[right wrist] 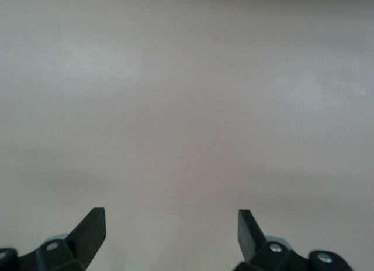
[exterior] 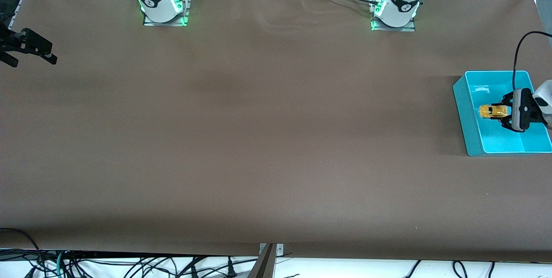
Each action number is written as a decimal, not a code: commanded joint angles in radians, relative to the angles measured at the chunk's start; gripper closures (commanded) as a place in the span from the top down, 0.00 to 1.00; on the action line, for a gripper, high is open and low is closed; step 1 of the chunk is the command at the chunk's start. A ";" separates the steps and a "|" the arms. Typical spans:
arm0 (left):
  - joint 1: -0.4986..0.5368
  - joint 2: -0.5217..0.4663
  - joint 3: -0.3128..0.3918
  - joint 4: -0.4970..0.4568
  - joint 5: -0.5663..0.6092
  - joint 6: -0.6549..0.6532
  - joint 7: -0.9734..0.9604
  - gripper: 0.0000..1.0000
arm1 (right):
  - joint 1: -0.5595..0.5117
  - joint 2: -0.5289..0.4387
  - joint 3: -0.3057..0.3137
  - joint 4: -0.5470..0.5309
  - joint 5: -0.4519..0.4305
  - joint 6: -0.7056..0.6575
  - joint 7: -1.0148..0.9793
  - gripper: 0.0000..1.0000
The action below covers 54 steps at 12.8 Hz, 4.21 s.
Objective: Wind and store yellow beetle car
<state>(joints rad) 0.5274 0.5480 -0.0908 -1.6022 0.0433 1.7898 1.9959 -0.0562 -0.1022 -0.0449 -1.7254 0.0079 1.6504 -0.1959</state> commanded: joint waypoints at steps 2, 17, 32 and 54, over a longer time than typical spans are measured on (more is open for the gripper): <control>0.005 0.095 -0.012 0.082 0.087 -0.035 0.026 0.00 | 0.006 0.004 -0.006 0.023 -0.009 -0.018 -0.002 1.00; 0.036 0.242 0.008 0.065 0.287 0.083 -0.103 0.20 | 0.006 0.004 -0.004 0.024 -0.006 -0.021 -0.002 1.00; -0.088 -0.198 -0.159 0.197 0.103 -0.457 -0.740 1.00 | 0.006 -0.001 -0.006 0.029 0.001 -0.030 -0.002 1.00; -0.497 -0.531 0.066 0.005 -0.120 -0.441 -1.893 1.00 | 0.033 -0.011 0.026 0.058 0.007 -0.055 -0.002 1.00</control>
<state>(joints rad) 0.0337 0.0373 -0.0232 -1.5743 -0.0611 1.3449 0.0849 -0.0243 -0.1041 -0.0178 -1.6892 0.0086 1.6332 -0.1953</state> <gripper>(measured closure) 0.000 0.000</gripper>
